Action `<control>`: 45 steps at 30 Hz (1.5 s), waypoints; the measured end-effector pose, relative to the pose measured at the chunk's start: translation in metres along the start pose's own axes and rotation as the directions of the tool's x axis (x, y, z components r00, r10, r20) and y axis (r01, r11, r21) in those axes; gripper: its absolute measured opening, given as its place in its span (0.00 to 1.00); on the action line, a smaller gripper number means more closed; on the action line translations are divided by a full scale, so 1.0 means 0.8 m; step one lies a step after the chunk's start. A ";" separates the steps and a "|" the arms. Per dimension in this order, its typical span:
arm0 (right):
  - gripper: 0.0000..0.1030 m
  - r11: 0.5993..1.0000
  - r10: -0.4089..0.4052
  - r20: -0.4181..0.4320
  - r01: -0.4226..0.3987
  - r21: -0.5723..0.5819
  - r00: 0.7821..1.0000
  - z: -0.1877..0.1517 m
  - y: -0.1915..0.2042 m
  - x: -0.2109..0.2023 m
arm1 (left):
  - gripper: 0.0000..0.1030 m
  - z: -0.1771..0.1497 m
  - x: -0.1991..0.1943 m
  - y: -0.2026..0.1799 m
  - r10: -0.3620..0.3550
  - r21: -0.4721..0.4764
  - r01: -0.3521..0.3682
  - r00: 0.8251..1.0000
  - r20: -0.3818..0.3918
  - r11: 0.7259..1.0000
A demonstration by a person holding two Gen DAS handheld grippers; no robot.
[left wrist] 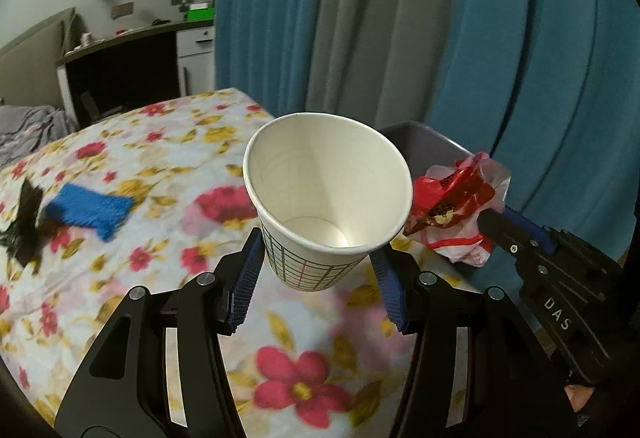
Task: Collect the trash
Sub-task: 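Carry the bag and white cup over the grey bin and open both tools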
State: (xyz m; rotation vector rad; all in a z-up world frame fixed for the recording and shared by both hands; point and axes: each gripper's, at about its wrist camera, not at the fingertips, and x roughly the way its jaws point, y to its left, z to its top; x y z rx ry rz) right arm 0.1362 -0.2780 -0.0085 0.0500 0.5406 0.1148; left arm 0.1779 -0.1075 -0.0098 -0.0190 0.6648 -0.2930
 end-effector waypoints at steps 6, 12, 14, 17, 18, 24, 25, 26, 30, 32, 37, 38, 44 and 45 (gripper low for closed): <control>0.14 0.997 -0.069 0.007 0.068 0.024 0.998 0.013 -0.034 0.008 | 0.51 0.028 0.027 -0.035 -0.056 0.034 0.056 0.998 0.005 0.998; 0.14 0.992 -0.117 0.025 0.116 0.060 0.993 0.025 -0.075 0.017 | 0.51 0.050 0.057 -0.063 -0.101 0.041 0.101 0.995 -0.016 0.994; 0.14 0.989 -0.129 0.027 0.127 0.078 0.991 0.029 -0.088 0.022 | 0.51 0.058 0.068 -0.072 -0.110 0.049 0.111 0.994 -0.016 0.993; 0.14 0.986 -0.134 0.019 0.132 0.102 0.991 0.033 -0.102 0.030 | 0.51 0.067 0.084 -0.084 -0.124 0.052 0.125 0.992 -0.024 0.991; 0.14 0.985 -0.135 0.014 0.133 0.111 0.991 0.033 -0.107 0.034 | 0.51 0.069 0.089 -0.087 -0.127 0.054 0.128 0.992 -0.027 0.990; 0.14 0.978 -0.159 -0.013 0.160 0.134 0.987 0.036 -0.119 0.051 | 0.51 0.078 0.117 -0.103 -0.141 0.062 0.143 0.989 -0.045 0.988; 0.14 0.978 -0.157 -0.015 0.158 0.136 0.987 0.036 -0.120 0.053 | 0.51 0.078 0.123 -0.105 -0.143 0.061 0.147 0.988 -0.053 0.987; 0.14 0.981 -0.141 -0.007 0.141 0.134 0.990 0.035 -0.119 0.055 | 0.51 0.078 0.126 -0.106 -0.146 0.059 0.149 0.988 -0.057 0.987; 0.14 0.980 -0.141 -0.017 0.142 0.140 0.990 0.034 -0.118 0.061 | 0.51 0.077 0.140 -0.111 -0.157 0.054 0.162 0.985 -0.075 0.985; 0.14 0.980 -0.137 -0.022 0.139 0.142 0.990 0.035 -0.119 0.064 | 0.51 0.078 0.146 -0.114 -0.159 0.058 0.164 0.984 -0.082 0.985; 0.14 0.980 -0.134 -0.034 0.137 0.144 0.990 0.034 -0.121 0.070 | 0.51 0.082 0.158 -0.117 -0.172 0.048 0.177 0.981 -0.091 0.983; 0.14 0.979 -0.143 -0.047 0.149 0.138 0.989 0.034 -0.122 0.072 | 0.51 0.082 0.160 -0.118 -0.174 0.047 0.179 0.980 -0.092 0.983; 0.14 0.979 -0.136 -0.055 0.142 0.143 0.989 0.035 -0.126 0.079 | 0.51 0.086 0.172 -0.121 -0.189 0.038 0.194 0.977 -0.103 0.980; 0.14 0.979 -0.136 -0.056 0.143 0.143 0.989 0.035 -0.126 0.080 | 0.51 0.086 0.174 -0.122 -0.192 0.035 0.197 0.976 -0.106 0.980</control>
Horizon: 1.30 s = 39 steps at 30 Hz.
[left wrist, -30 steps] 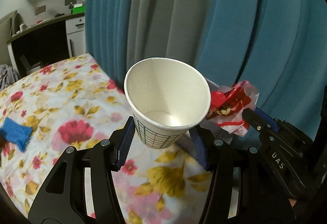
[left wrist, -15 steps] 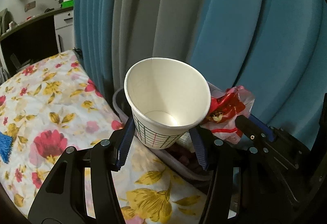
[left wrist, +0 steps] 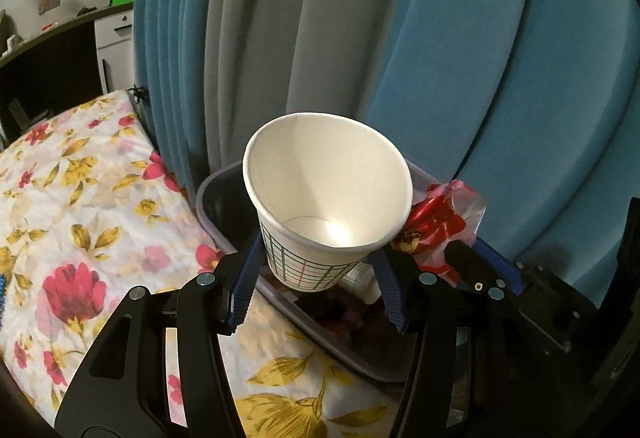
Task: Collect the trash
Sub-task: 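Carry the bag and white cup over the grey bin and open both tools, then move both open tools back toward the blue net and black bag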
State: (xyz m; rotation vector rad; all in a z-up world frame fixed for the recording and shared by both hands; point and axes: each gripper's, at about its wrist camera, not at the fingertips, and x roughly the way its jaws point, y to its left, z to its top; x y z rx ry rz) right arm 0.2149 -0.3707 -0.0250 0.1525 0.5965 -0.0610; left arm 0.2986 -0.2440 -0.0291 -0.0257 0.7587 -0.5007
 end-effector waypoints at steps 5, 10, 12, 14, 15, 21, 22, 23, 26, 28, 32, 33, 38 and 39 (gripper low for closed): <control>0.14 1.000 -0.003 -0.007 0.003 -0.002 1.000 0.000 0.000 0.006 | 0.51 0.001 0.012 -0.002 -0.019 -0.001 0.019 1.000 -0.012 1.000; 0.15 1.000 -0.005 -0.014 0.005 -0.001 1.000 -0.001 0.000 0.009 | 0.52 0.003 0.023 0.001 -0.035 -0.005 0.035 0.999 -0.031 0.999; 0.16 1.000 -0.005 -0.015 0.005 0.000 1.000 0.000 0.000 0.009 | 0.53 0.004 0.025 0.001 -0.041 0.003 0.041 0.999 -0.033 0.999; 0.19 1.000 -0.004 -0.015 0.004 0.001 1.000 -0.001 0.000 0.009 | 0.54 0.005 0.027 0.002 -0.059 0.000 0.059 0.998 -0.037 0.998; 0.20 1.000 -0.005 -0.014 0.005 0.002 1.000 -0.001 0.000 0.009 | 0.57 0.006 0.026 0.002 -0.069 0.000 0.069 0.997 -0.037 0.998; 0.38 1.000 -0.014 -0.002 0.014 0.014 1.000 -0.003 -0.005 0.006 | 0.83 0.005 0.010 0.014 -0.030 -0.032 0.031 0.999 0.022 0.999; 0.39 1.000 -0.018 0.002 0.018 0.016 1.000 -0.003 -0.005 0.004 | 0.83 0.005 0.007 0.018 -0.026 -0.044 0.027 0.999 0.026 0.999; 0.41 1.000 -0.018 0.009 0.018 0.019 1.000 -0.004 -0.005 0.000 | 0.83 0.005 0.003 0.022 -0.018 -0.056 0.020 0.999 0.030 0.998; 0.52 0.999 -0.015 0.029 0.014 0.030 0.999 -0.004 -0.007 -0.011 | 0.88 0.002 -0.012 0.030 0.024 -0.067 -0.020 0.998 0.052 0.998; 0.62 0.999 -0.016 0.049 0.014 0.031 0.999 -0.004 -0.006 -0.019 | 0.90 -0.004 -0.027 0.036 0.055 -0.071 -0.050 0.996 0.076 0.996; 0.76 0.999 -0.026 0.084 0.024 0.026 0.996 -0.004 -0.001 -0.038 | 0.90 -0.017 -0.058 0.054 0.101 -0.092 -0.091 0.990 0.103 0.992; 0.78 0.999 -0.026 0.091 0.024 0.024 0.996 -0.003 0.001 -0.042 | 0.90 -0.021 -0.066 0.058 0.113 -0.098 -0.103 0.988 0.109 0.990; 0.81 1.000 -0.018 0.133 0.017 0.005 0.991 -0.005 0.017 -0.067 | 0.90 -0.046 -0.121 0.086 0.190 -0.138 -0.170 0.970 0.153 0.976; 0.81 1.000 -0.013 0.138 0.013 0.001 0.990 -0.004 0.022 -0.072 | 0.90 -0.051 -0.129 0.093 0.206 -0.145 -0.184 0.966 0.158 0.972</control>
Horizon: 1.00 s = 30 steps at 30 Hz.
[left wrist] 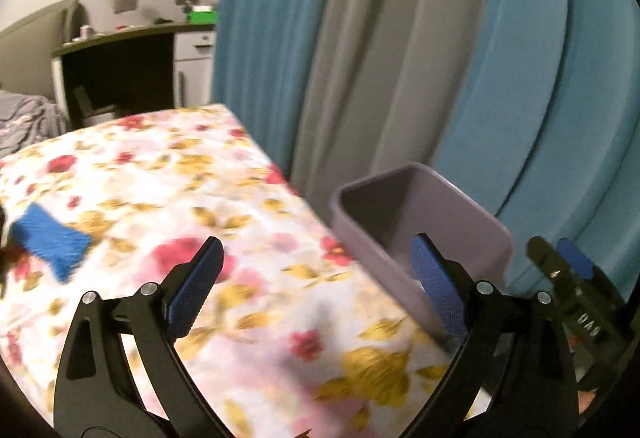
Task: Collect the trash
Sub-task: 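Move both open tools back toward the blue net and black bag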
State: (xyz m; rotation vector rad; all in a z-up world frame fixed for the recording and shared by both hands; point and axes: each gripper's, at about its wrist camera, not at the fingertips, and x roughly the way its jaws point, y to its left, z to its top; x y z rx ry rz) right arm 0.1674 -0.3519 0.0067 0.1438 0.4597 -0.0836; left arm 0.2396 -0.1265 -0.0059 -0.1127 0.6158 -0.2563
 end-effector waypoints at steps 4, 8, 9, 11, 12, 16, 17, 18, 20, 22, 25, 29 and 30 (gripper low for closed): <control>0.81 1.000 0.029 0.014 -0.029 -0.010 0.999 -0.001 0.021 -0.017 | 0.90 -0.008 -0.038 0.040 0.065 -0.019 -0.065 0.998 0.023 0.998; 0.84 0.996 0.079 0.018 -0.078 -0.033 0.997 -0.003 0.055 -0.026 | 0.90 -0.020 -0.073 0.095 0.165 -0.047 -0.164 0.986 0.032 0.985; 0.84 0.995 0.095 0.015 -0.094 -0.039 0.995 -0.003 0.064 -0.028 | 0.90 -0.021 -0.079 0.109 0.188 -0.061 -0.186 0.982 0.030 0.981; 0.84 0.990 0.133 0.000 -0.132 -0.052 0.991 -0.003 0.089 -0.027 | 0.90 -0.027 -0.095 0.144 0.237 -0.098 -0.233 0.971 0.023 0.967; 0.84 0.987 0.150 -0.007 -0.151 -0.060 0.989 -0.004 0.101 -0.027 | 0.90 -0.030 -0.104 0.162 0.261 -0.119 -0.257 0.965 0.021 0.959; 0.84 0.964 0.235 -0.045 -0.239 -0.114 0.971 -0.012 0.163 -0.023 | 0.90 -0.045 -0.134 0.224 0.365 -0.168 -0.358 0.931 0.008 0.918; 0.84 0.956 0.259 -0.061 -0.265 -0.127 0.964 -0.014 0.180 -0.021 | 0.90 -0.049 -0.141 0.241 0.390 -0.184 -0.384 0.921 -0.002 0.905; 0.84 0.950 0.273 -0.072 -0.281 -0.137 0.959 -0.015 0.193 -0.018 | 0.90 -0.052 -0.146 0.256 0.409 -0.199 -0.402 0.913 -0.011 0.894; 0.84 0.936 0.301 -0.107 -0.315 -0.155 0.948 -0.022 0.223 -0.010 | 0.90 -0.059 -0.157 0.286 0.441 -0.232 -0.435 0.897 -0.026 0.870; 0.84 0.921 0.326 -0.147 -0.349 -0.172 0.934 -0.029 0.252 -0.001 | 0.90 -0.063 -0.165 0.313 0.470 -0.254 -0.463 0.882 -0.038 0.849; 0.84 0.897 0.348 -0.189 -0.384 -0.218 0.918 -0.041 0.297 0.016 | 0.90 -0.069 -0.172 0.344 0.492 -0.280 -0.486 0.869 -0.054 0.828; 0.84 0.865 0.356 -0.250 -0.419 -0.276 0.900 -0.062 0.355 0.042 | 0.90 -0.072 -0.173 0.381 0.510 -0.302 -0.507 0.857 -0.074 0.807; 0.84 0.859 0.360 -0.262 -0.427 -0.282 0.896 -0.065 0.364 0.045 | 0.90 -0.072 -0.173 0.388 0.515 -0.304 -0.512 0.854 -0.077 0.803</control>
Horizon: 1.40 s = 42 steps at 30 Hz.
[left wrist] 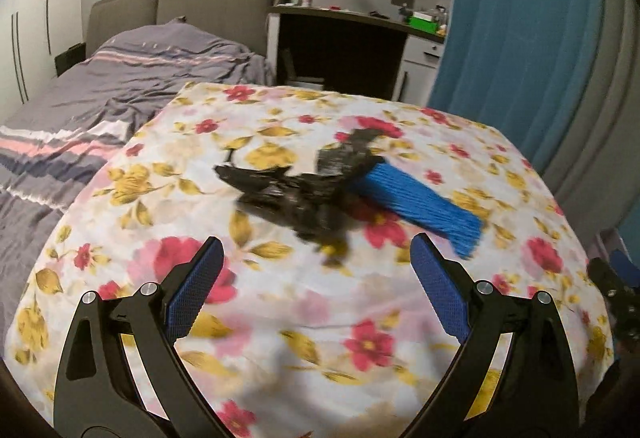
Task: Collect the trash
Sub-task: 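Move both open tools back toward the blue net and black bag, then grasp the blue mesh net with the right tool while the left tool grasps the black bag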
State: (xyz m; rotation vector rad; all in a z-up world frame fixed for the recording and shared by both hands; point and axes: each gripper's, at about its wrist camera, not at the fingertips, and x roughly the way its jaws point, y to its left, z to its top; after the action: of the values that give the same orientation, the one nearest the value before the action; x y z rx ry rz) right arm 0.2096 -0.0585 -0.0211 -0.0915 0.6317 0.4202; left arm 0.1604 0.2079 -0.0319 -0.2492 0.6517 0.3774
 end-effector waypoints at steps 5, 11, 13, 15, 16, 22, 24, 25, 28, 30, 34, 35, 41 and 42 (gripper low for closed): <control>0.84 0.998 0.009 -0.043 -0.012 -0.061 0.999 0.011 0.048 0.058 | 0.90 0.011 0.018 0.021 0.001 -0.014 -0.001 1.000 -0.010 1.000; 0.78 0.997 0.014 -0.111 -0.023 -0.079 0.994 0.018 0.080 0.115 | 0.90 0.020 0.038 0.030 -0.006 -0.018 0.006 1.000 -0.014 1.000; 0.75 0.997 0.018 -0.134 -0.027 -0.068 0.991 0.020 0.083 0.131 | 0.90 0.022 0.043 0.032 -0.012 -0.019 0.012 1.000 -0.014 1.000; 0.72 0.997 0.020 -0.155 -0.030 -0.065 0.988 0.021 0.085 0.145 | 0.90 0.023 0.050 0.032 -0.022 -0.018 0.022 1.000 -0.021 1.000; 0.71 0.998 0.022 -0.164 -0.032 -0.060 0.986 0.022 0.086 0.151 | 0.90 0.024 0.053 0.031 -0.030 -0.017 0.030 0.999 -0.026 0.999; 0.50 0.997 0.058 -0.237 -0.068 -0.037 0.970 0.021 0.087 0.177 | 0.90 0.028 0.085 0.023 -0.047 -0.002 0.047 0.996 -0.074 0.999; 0.41 0.997 0.066 -0.262 -0.076 -0.028 0.963 0.019 0.085 0.183 | 0.90 0.030 0.094 0.021 -0.058 -0.007 0.058 0.994 -0.089 0.998; 0.37 0.997 0.069 -0.260 -0.078 -0.026 0.963 0.019 0.085 0.183 | 0.90 0.031 0.099 0.020 -0.060 -0.011 0.059 0.994 -0.096 0.998; 0.19 0.996 0.072 -0.261 -0.083 -0.030 0.963 0.019 0.085 0.182 | 0.90 0.033 0.109 0.019 -0.058 -0.009 0.057 0.993 -0.104 0.998; 0.13 0.995 0.086 -0.261 -0.095 -0.022 0.962 0.019 0.082 0.182 | 0.90 0.033 0.115 0.018 -0.061 -0.008 0.061 0.992 -0.111 0.998; 0.11 0.996 0.090 -0.232 -0.094 -0.005 0.969 0.019 0.074 0.172 | 0.83 0.032 0.125 0.015 -0.068 -0.003 0.068 0.990 -0.125 0.998; 0.11 0.996 0.088 -0.220 -0.092 -0.008 0.972 0.019 0.072 0.167 | 0.75 0.032 0.128 0.015 -0.079 -0.004 0.079 0.988 -0.136 0.997; 0.11 0.997 0.079 -0.185 -0.081 0.000 0.979 0.017 0.054 0.141 | 0.43 0.024 0.144 0.017 -0.121 -0.032 0.118 0.977 -0.175 0.993; 0.11 0.997 0.080 -0.179 -0.081 0.004 0.980 0.017 0.052 0.136 | 0.40 0.024 0.143 0.017 -0.128 -0.035 0.123 0.976 -0.175 0.992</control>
State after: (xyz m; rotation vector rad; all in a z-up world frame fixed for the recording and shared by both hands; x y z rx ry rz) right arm 0.2794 0.0207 -0.0724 -0.1079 0.8145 0.4947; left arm 0.2491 0.2566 -0.0908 -0.3475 0.8027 0.2431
